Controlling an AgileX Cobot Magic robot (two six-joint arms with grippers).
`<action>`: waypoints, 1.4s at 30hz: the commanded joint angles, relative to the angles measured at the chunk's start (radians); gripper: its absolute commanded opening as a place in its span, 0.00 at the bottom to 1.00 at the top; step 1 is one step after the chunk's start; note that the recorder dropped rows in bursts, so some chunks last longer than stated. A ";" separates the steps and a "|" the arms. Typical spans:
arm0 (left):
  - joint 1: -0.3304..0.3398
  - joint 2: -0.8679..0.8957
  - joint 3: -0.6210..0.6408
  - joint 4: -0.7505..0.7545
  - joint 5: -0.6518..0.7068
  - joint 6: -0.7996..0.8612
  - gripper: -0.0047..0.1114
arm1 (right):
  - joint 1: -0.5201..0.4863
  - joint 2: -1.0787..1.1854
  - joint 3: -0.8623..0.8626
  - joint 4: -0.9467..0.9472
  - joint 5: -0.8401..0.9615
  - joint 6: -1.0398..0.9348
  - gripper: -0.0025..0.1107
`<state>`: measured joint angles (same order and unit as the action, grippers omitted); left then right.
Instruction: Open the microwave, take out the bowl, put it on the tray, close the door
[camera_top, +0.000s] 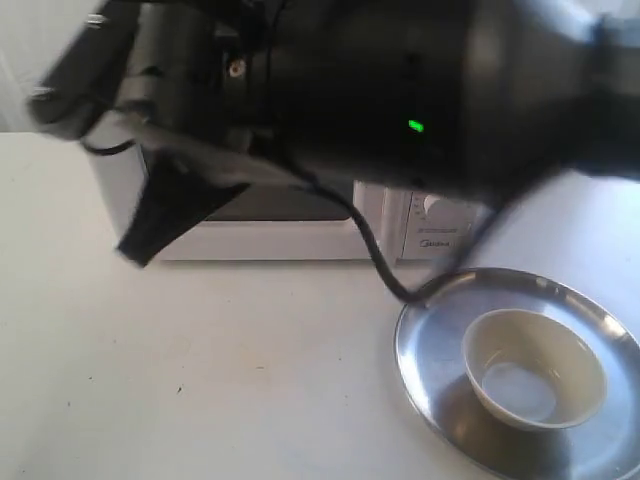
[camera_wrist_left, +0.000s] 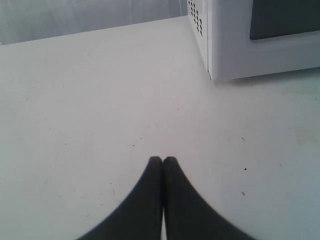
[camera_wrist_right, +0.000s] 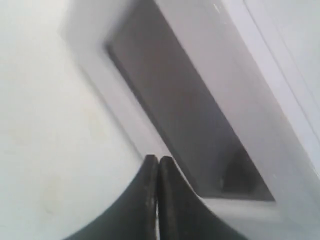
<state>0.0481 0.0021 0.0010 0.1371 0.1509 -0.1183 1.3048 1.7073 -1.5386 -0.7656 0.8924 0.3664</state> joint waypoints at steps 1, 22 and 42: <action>-0.001 -0.002 -0.001 -0.002 -0.002 -0.007 0.04 | 0.197 -0.210 0.161 -0.197 -0.013 0.214 0.02; -0.001 -0.002 -0.001 -0.002 -0.002 -0.007 0.04 | 0.529 -0.815 0.994 -0.774 0.209 1.405 0.02; -0.001 -0.002 -0.001 -0.002 -0.002 -0.007 0.04 | 0.097 -1.046 1.239 -0.979 -0.125 1.633 0.02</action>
<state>0.0481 0.0021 0.0010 0.1371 0.1509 -0.1183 1.5608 0.7516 -0.3521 -1.7039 0.9495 1.9388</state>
